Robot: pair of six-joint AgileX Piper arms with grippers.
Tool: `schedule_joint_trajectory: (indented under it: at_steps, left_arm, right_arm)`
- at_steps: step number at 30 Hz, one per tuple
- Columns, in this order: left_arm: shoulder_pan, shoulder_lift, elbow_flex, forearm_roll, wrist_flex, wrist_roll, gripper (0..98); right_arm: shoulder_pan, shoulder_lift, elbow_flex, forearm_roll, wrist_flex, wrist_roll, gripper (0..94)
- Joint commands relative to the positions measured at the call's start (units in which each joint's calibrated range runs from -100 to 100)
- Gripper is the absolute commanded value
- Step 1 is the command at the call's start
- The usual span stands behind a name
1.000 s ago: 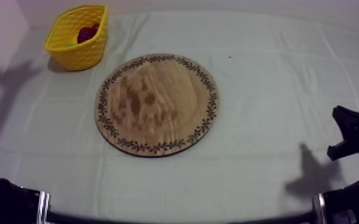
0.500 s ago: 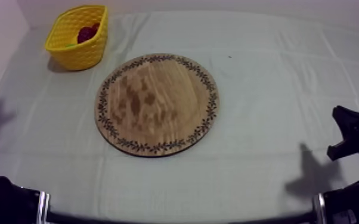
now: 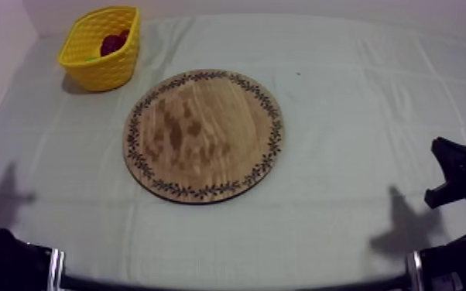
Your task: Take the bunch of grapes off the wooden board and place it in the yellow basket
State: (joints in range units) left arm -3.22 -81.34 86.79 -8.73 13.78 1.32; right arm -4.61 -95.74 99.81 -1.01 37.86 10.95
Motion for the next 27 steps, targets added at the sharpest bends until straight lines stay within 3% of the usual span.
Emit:
schedule_joint_trajectory:
  at_steps: [1, 8, 16, 27]
  left_arm:
    - [0.5, -5.6, 10.0, 0.13, -0.1, -2.2, 0.0]
    - [2.6, -12.3, 12.8, 0.51, 5.7, -2.8, 0.0]
    - [2.7, -17.8, 13.1, 4.53, 13.7, -6.3, 0.0]
    - [2.7, -18.3, 13.2, 5.34, 15.6, -4.6, 0.0]
  right_arm:
    - [0.0, 0.0, 0.0, 0.0, 0.0, 0.0, 0.4]
    - [0.0, 0.0, 0.0, 0.0, 0.0, 0.0, 0.4]
    - [0.0, 0.0, 0.0, 0.0, 0.0, 0.0, 0.4]
    - [0.0, 0.0, 0.0, 0.0, 0.0, 0.0, 0.4]
